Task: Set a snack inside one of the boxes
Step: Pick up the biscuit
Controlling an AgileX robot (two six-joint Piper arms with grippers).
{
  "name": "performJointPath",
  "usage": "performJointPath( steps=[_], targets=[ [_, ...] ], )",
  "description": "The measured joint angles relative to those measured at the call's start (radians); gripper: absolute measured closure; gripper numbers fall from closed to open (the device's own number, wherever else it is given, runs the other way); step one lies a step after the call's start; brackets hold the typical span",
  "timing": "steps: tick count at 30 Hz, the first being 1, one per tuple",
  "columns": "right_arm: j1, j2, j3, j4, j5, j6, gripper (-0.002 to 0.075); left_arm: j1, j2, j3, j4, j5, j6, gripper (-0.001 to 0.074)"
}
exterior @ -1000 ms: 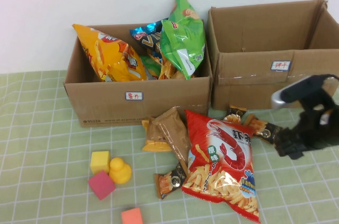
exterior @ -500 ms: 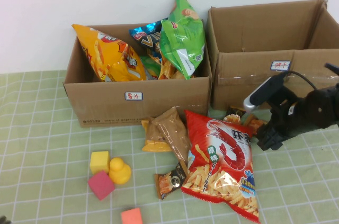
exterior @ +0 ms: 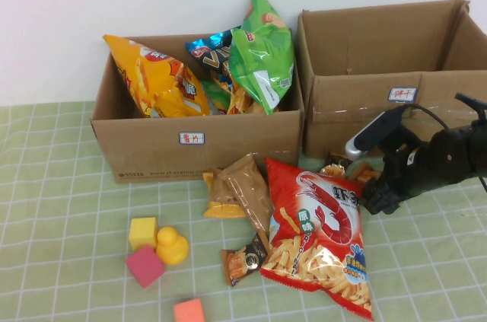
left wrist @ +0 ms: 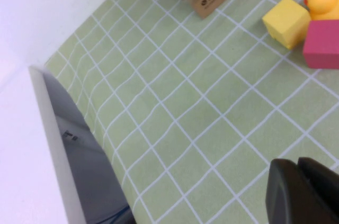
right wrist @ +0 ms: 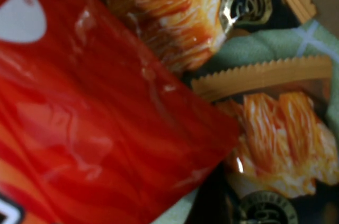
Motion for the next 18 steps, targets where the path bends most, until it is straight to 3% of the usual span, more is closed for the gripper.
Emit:
performJointPath(
  steps=[18],
  targets=[
    [0.0, -0.007, -0.019, 0.025, 0.156, 0.045, 0.0267, 0.0, 0.0, 0.0, 0.029, 0.006, -0.041, 0.0736]
  ],
)
